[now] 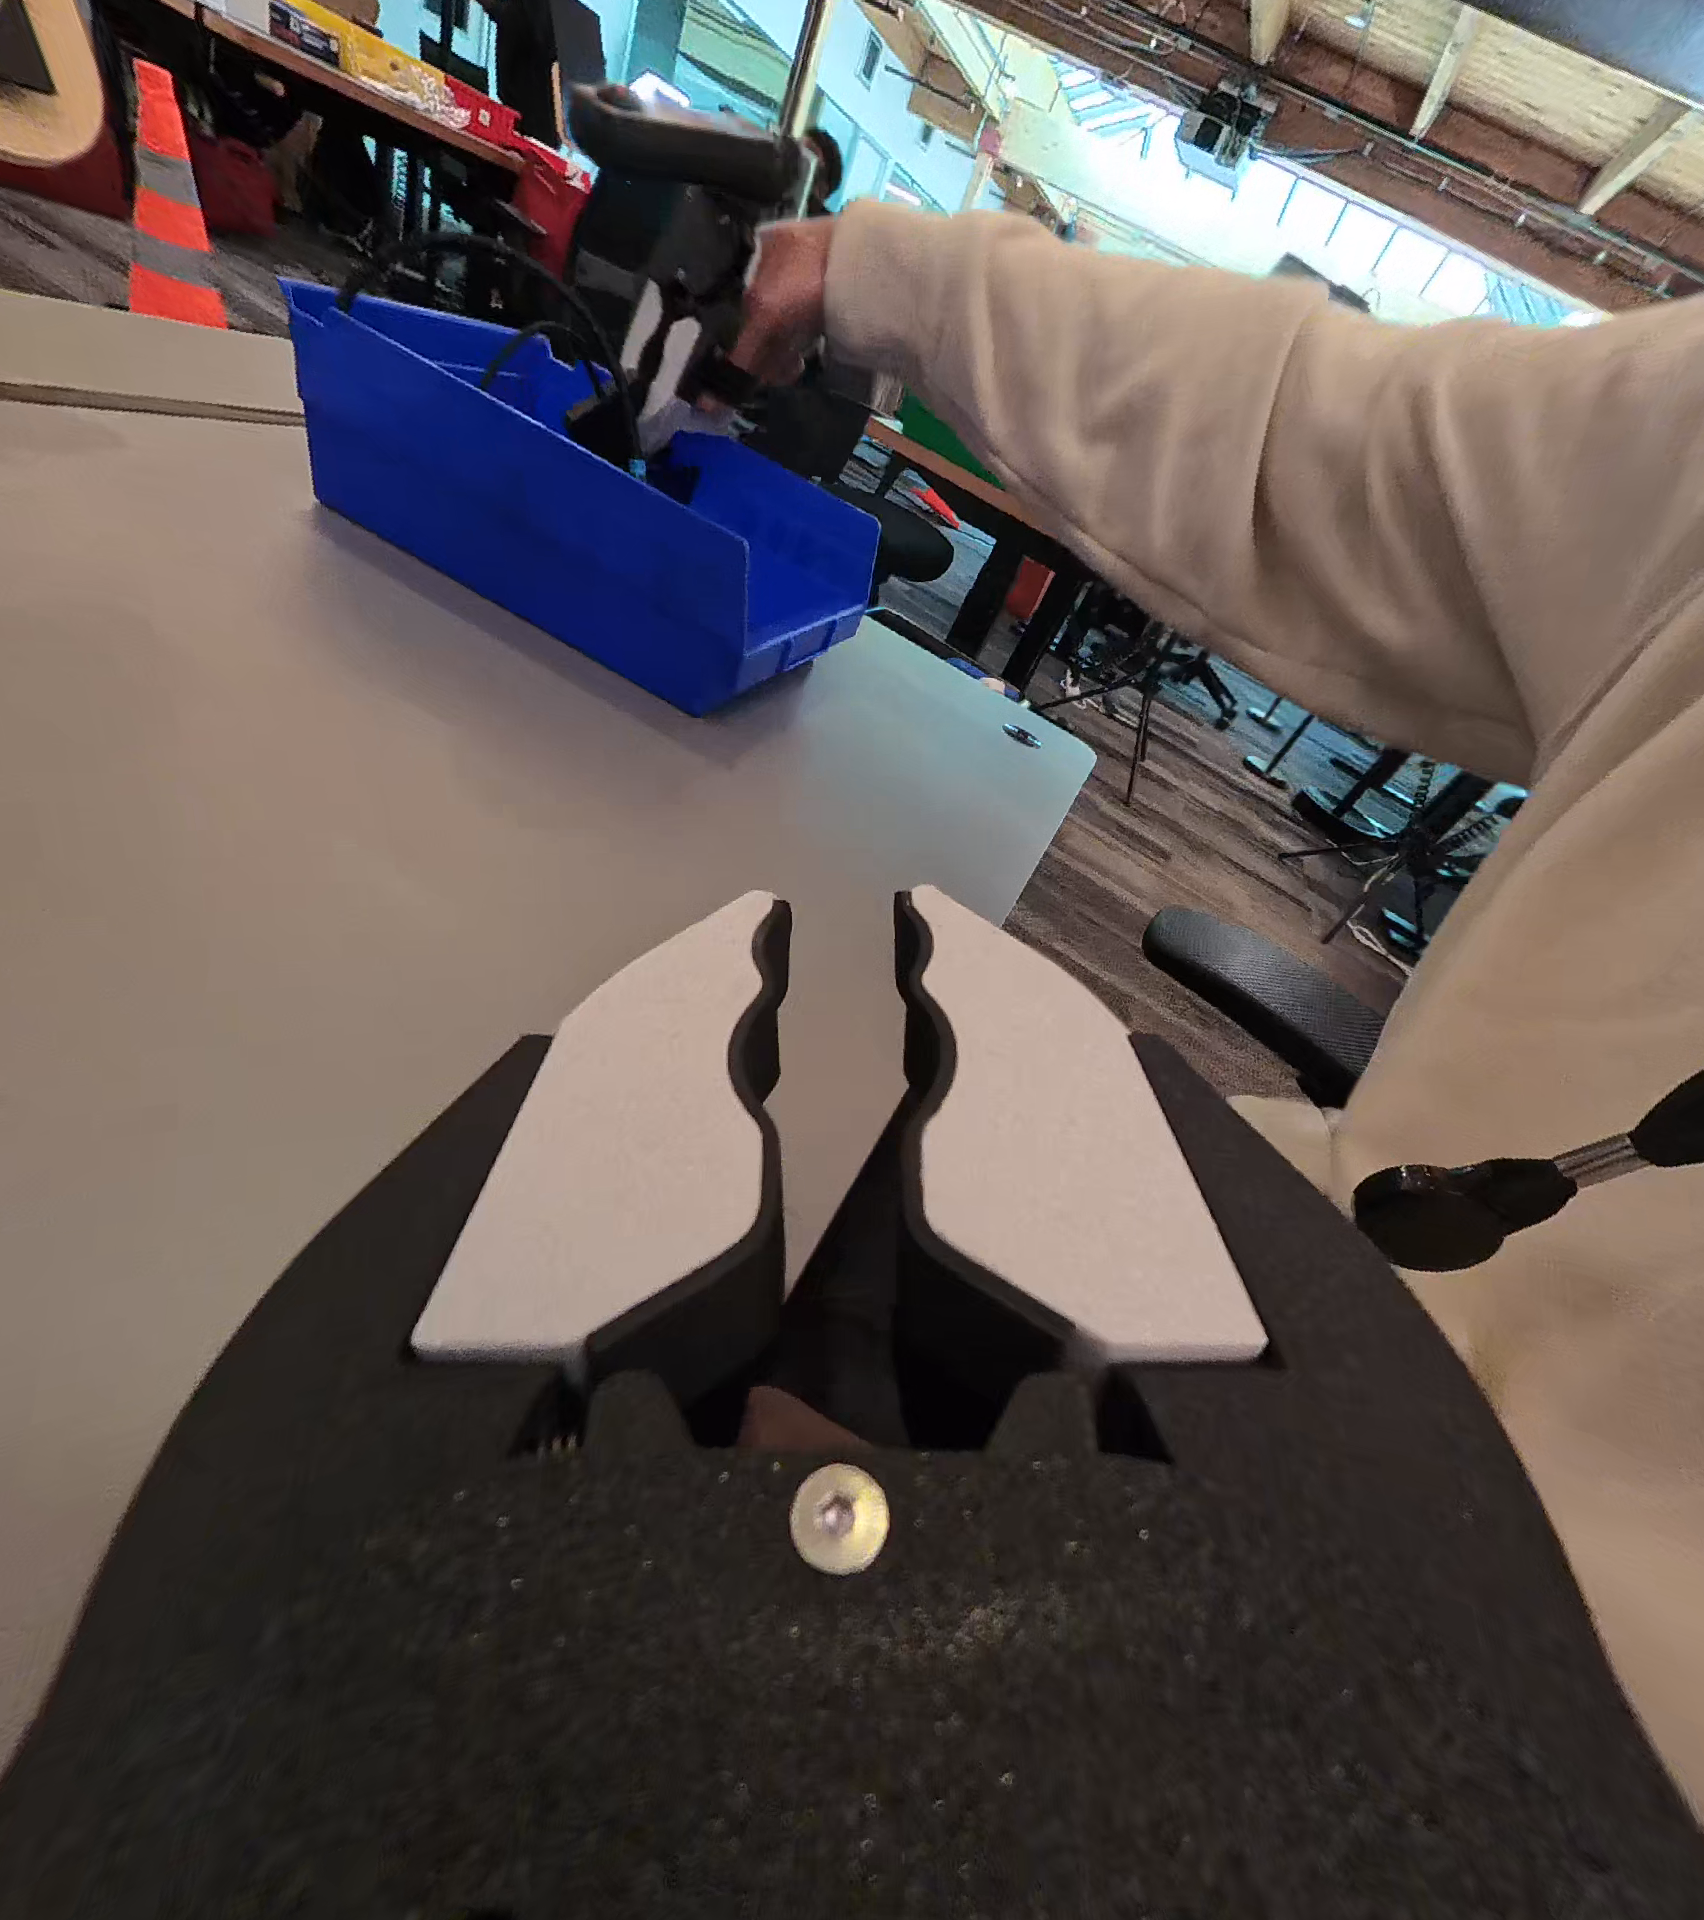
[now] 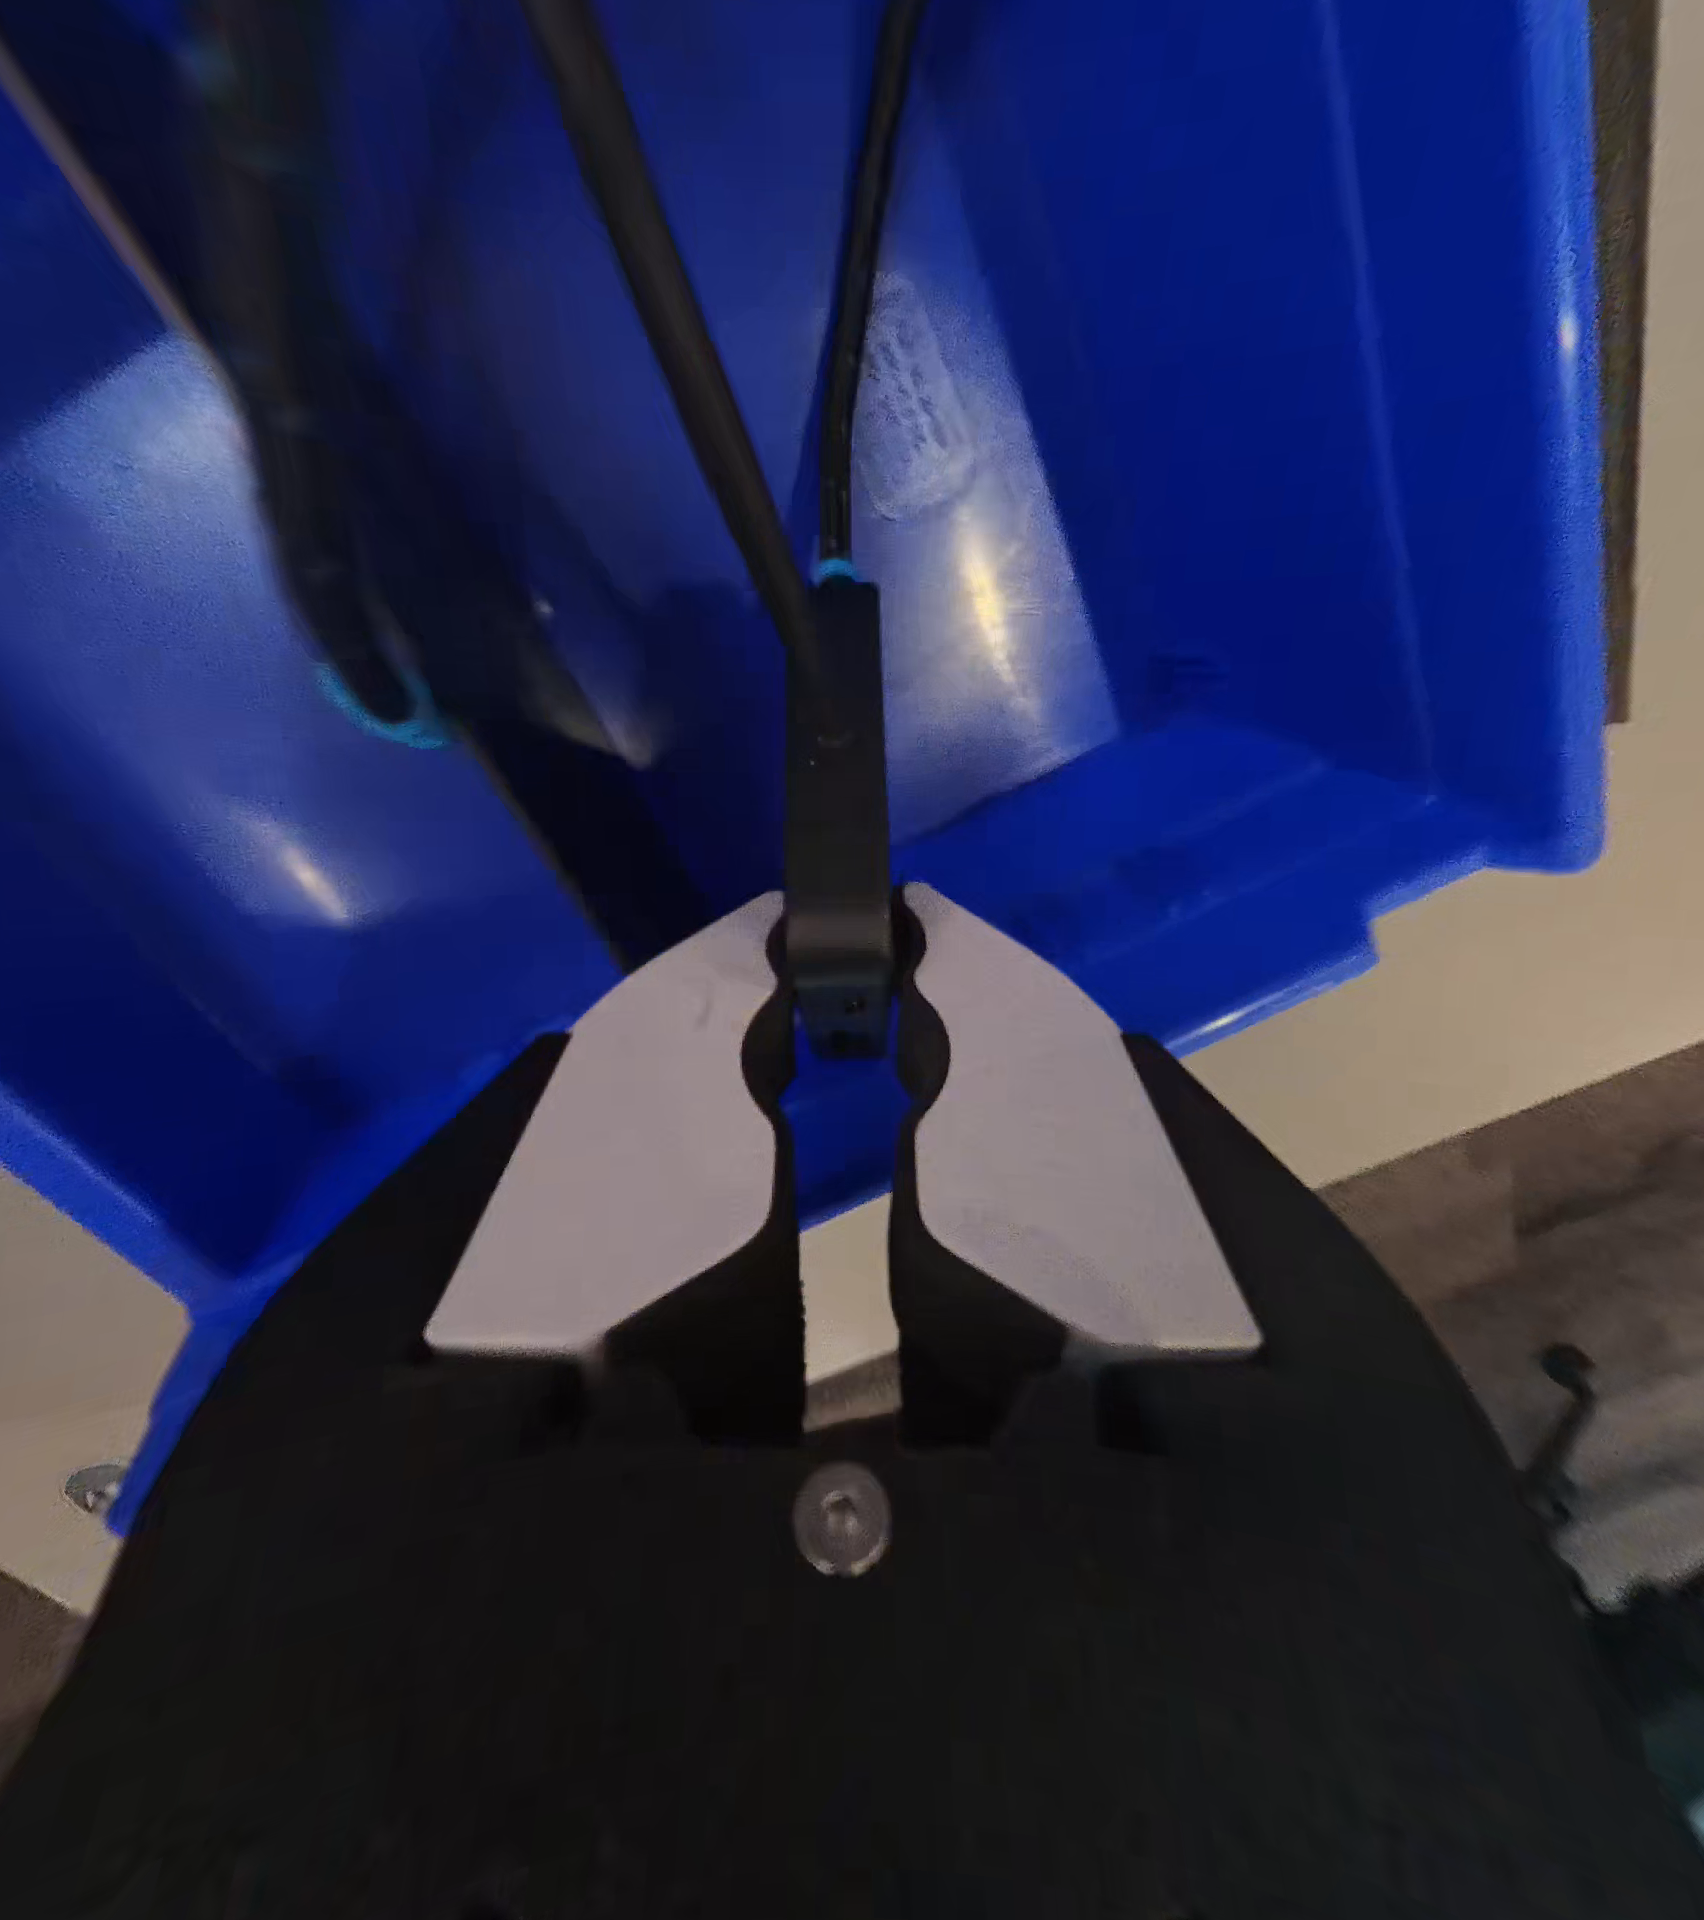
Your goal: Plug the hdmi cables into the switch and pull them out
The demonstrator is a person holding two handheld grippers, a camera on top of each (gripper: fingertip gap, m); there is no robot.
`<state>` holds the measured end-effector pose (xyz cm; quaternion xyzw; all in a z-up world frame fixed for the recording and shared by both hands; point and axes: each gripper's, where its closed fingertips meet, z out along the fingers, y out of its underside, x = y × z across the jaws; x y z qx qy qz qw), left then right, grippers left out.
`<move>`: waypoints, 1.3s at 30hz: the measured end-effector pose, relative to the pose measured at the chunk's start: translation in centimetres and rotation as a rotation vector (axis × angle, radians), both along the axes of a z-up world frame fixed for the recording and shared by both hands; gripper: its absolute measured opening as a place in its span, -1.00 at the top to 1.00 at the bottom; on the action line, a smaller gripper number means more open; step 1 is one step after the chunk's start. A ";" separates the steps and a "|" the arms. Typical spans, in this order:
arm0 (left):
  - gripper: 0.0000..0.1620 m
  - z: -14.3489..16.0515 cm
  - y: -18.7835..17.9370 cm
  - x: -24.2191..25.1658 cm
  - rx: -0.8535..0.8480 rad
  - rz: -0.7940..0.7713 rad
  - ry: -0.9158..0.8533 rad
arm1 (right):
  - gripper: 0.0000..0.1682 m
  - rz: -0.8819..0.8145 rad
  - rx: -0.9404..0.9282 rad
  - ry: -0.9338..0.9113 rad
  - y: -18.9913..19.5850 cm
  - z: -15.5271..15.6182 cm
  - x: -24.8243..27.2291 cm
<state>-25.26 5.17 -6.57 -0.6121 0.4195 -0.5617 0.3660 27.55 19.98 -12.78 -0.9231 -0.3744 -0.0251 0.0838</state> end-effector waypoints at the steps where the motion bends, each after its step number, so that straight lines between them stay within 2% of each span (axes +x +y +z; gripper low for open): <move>1: 0.77 -0.2 -0.2 0.2 0.007 0.002 0.011 | 0.82 0.002 -0.031 -0.041 0.5 -0.2 0.4; 3: 0.75 -0.2 -0.4 0.2 0.030 0.011 0.029 | 0.82 0.004 -0.110 -0.096 0.8 -0.4 0.8; 6: 0.75 0.0 0.1 -0.6 0.051 0.038 0.036 | 0.70 -0.013 -0.104 -0.184 1.8 -0.8 1.3; 10: 0.75 -0.1 1.3 -2.1 0.026 0.089 0.021 | 0.61 -0.034 -0.104 -0.160 1.0 -0.7 0.4; 13: 0.75 -0.2 2.2 -3.5 0.042 0.134 0.031 | 0.58 -0.085 -0.040 -0.120 0.1 1.0 0.3; 16: 0.75 -0.5 3.4 -5.2 0.103 0.211 0.064 | 0.56 -0.175 0.170 -0.037 -0.1 4.7 -0.7; 19: 0.74 -1.0 4.9 -6.9 0.134 0.306 0.097 | 0.57 -0.280 0.492 0.257 -1.1 10.3 -5.8; 20: 0.74 -1.1 5.4 -7.4 0.138 0.331 0.109 | 0.63 -0.325 0.615 0.360 -1.9 12.1 -7.7; 22: 0.73 -0.9 6.3 -8.2 0.171 0.383 0.136 | 0.70 -0.402 0.790 0.577 -4.8 13.8 -12.2; 24: 0.73 -1.0 7.2 -8.8 0.205 0.427 0.163 | 0.70 -0.443 0.867 0.809 -8.1 12.8 -17.8; 28: 0.69 -1.7 7.3 -8.8 0.179 0.427 0.177 | 0.74 -0.492 0.876 1.096 -13.4 6.8 -29.1; 30: 0.69 -1.4 7.1 -8.4 0.179 0.420 0.162 | 0.69 -0.465 0.833 1.087 -15.2 4.4 -33.6; 32: 0.68 -1.3 6.8 -7.9 0.179 0.408 0.151 | 0.70 -0.421 0.866 1.016 -16.4 3.1 -35.9; 34: 0.60 -1.3 6.6 -7.4 0.166 0.400 0.145 | 0.71 -0.416 0.932 0.947 -16.7 3.1 -35.8; 35: 0.48 -1.1 6.4 -7.1 0.167 0.390 0.138 | 0.72 -0.416 0.963 0.930 -16.6 3.6 -35.4; 36: 0.44 -1.1 6.2 -6.8 0.172 0.381 0.137 | 0.73 -0.426 1.002 0.915 -16.5 3.9 -34.6; 39: 0.46 -1.6 5.9 -6.4 0.196 0.378 0.170 | 0.72 -0.448 1.075 0.805 -16.2 3.8 -32.3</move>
